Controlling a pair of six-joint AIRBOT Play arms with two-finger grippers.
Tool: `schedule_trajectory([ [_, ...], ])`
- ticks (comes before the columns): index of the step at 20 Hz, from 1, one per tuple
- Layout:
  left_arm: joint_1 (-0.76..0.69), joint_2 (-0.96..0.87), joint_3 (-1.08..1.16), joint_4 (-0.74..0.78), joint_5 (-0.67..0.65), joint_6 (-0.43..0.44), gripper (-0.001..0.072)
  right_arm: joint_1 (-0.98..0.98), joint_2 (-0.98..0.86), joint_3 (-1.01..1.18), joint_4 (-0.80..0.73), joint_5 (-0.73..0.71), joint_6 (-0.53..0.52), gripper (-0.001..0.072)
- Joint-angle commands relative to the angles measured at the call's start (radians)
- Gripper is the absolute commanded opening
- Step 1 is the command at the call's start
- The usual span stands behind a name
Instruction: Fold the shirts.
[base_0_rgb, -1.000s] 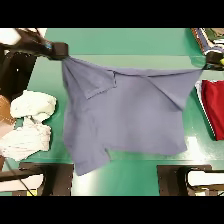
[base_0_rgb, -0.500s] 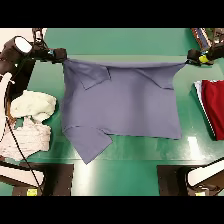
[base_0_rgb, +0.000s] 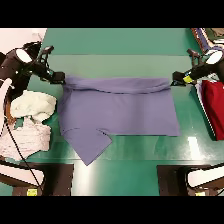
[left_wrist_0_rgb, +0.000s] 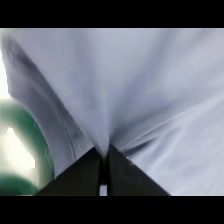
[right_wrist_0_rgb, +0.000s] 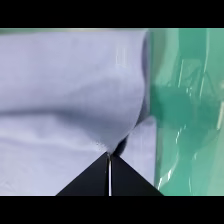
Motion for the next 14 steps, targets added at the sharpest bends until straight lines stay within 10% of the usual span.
schedule_trajectory([
  [1, 0.003, 0.0, -0.049, 0.047, -0.008, -0.017, 0.0031, 0.017, 0.026, -0.093, 0.012, -0.036, -0.002, 0.0012],
  [2, 0.003, 0.0, -0.047, 0.058, -0.013, -0.041, 0.0064, 0.016, 0.026, -0.097, 0.011, -0.027, 0.007, 0.0021],
  [4, 0.006, 0.002, -0.045, 0.103, -0.052, -0.094, 0.0616, 0.01, 0.032, -0.096, 0.01, 0.01, 0.006, 0.0394],
  [14, -0.045, 0.496, -0.531, 0.162, -0.141, -0.29, 0.0594, -0.113, 0.291, -0.097, -0.018, 0.154, 0.005, 0.0397],
])
